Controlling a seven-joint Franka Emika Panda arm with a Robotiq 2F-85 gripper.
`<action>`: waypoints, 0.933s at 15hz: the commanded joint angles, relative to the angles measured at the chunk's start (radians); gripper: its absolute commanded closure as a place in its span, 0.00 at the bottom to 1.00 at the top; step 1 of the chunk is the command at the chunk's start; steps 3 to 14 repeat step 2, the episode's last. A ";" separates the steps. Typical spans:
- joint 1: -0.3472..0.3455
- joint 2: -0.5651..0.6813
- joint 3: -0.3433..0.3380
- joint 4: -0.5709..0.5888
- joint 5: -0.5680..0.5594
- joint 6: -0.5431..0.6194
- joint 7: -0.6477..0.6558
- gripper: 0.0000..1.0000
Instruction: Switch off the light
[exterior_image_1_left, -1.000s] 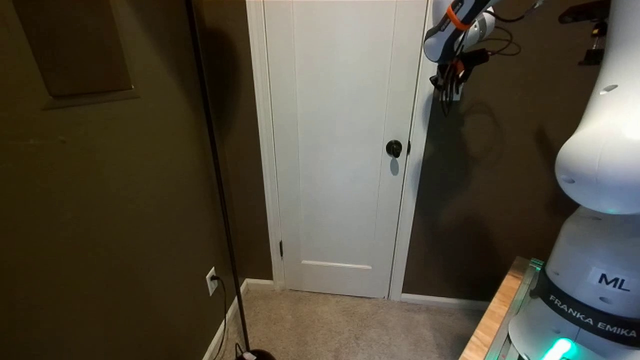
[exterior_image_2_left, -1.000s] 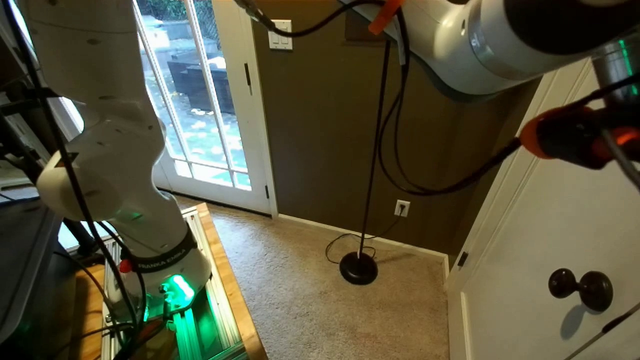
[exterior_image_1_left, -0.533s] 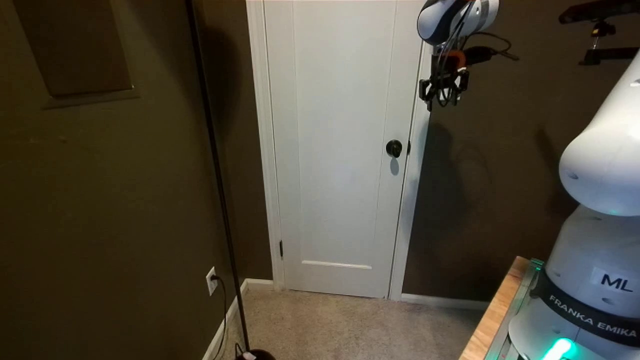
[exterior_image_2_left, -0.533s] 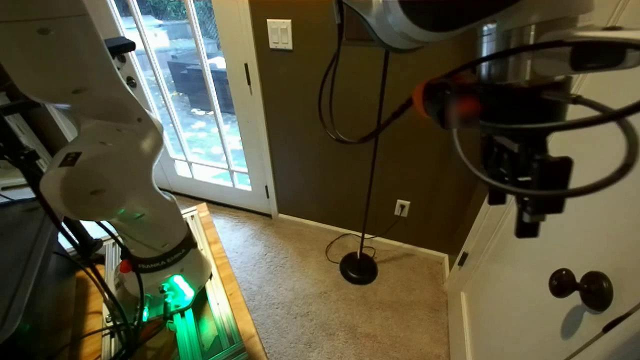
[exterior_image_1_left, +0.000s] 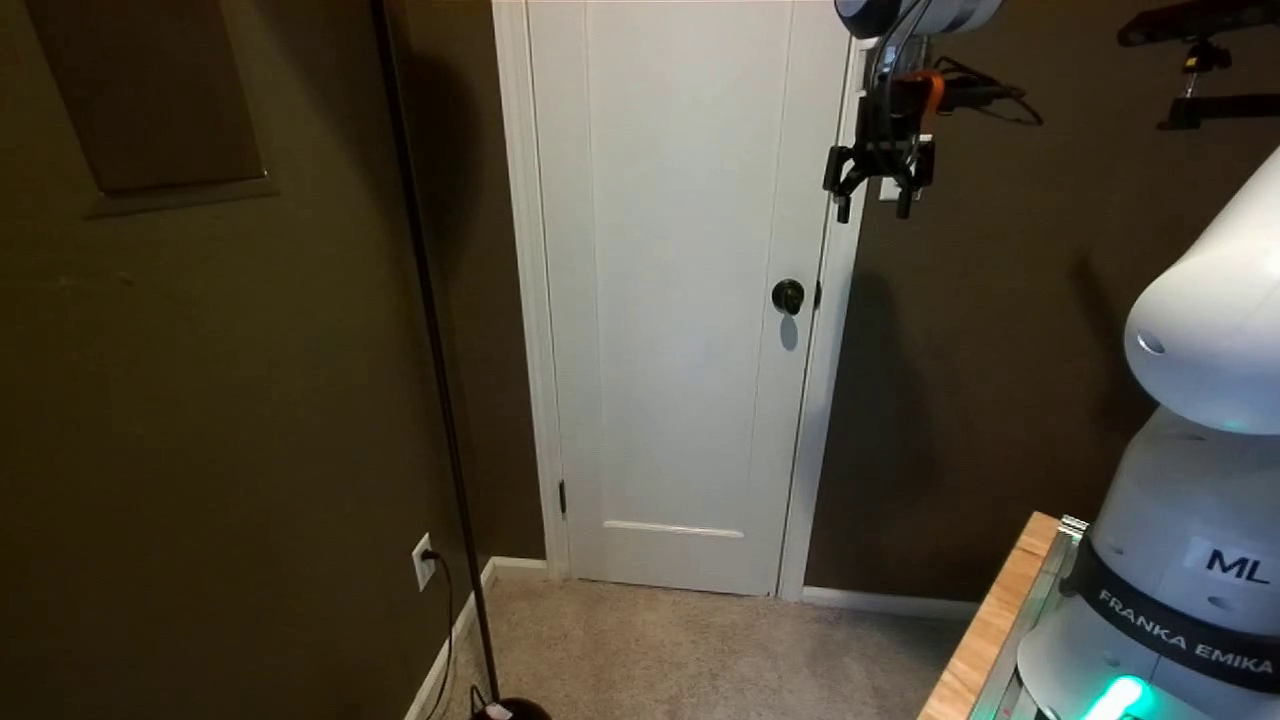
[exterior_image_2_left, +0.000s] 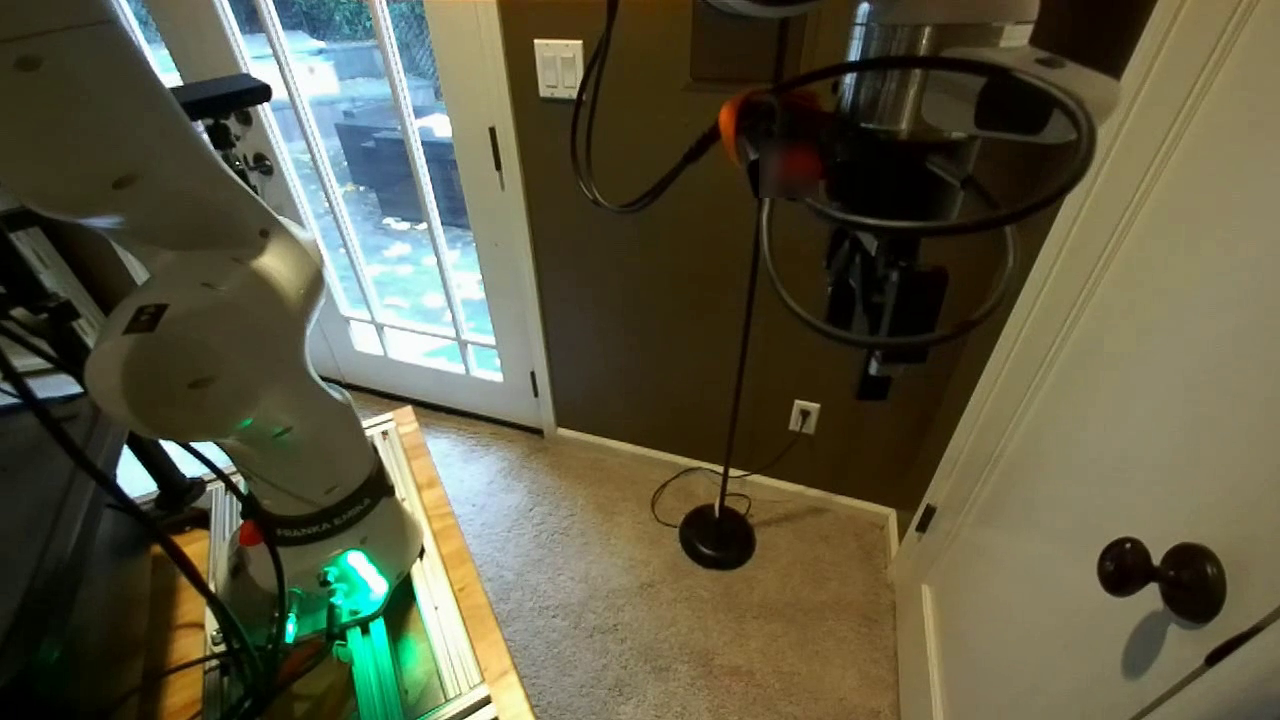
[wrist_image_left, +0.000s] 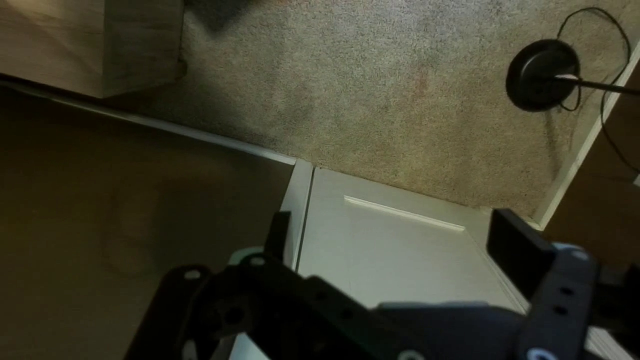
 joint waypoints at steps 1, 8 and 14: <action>-0.006 0.002 0.005 0.001 0.002 -0.003 -0.004 0.00; -0.006 0.002 0.005 -0.001 0.003 -0.002 -0.005 0.00; -0.006 0.002 0.005 -0.001 0.003 -0.002 -0.005 0.00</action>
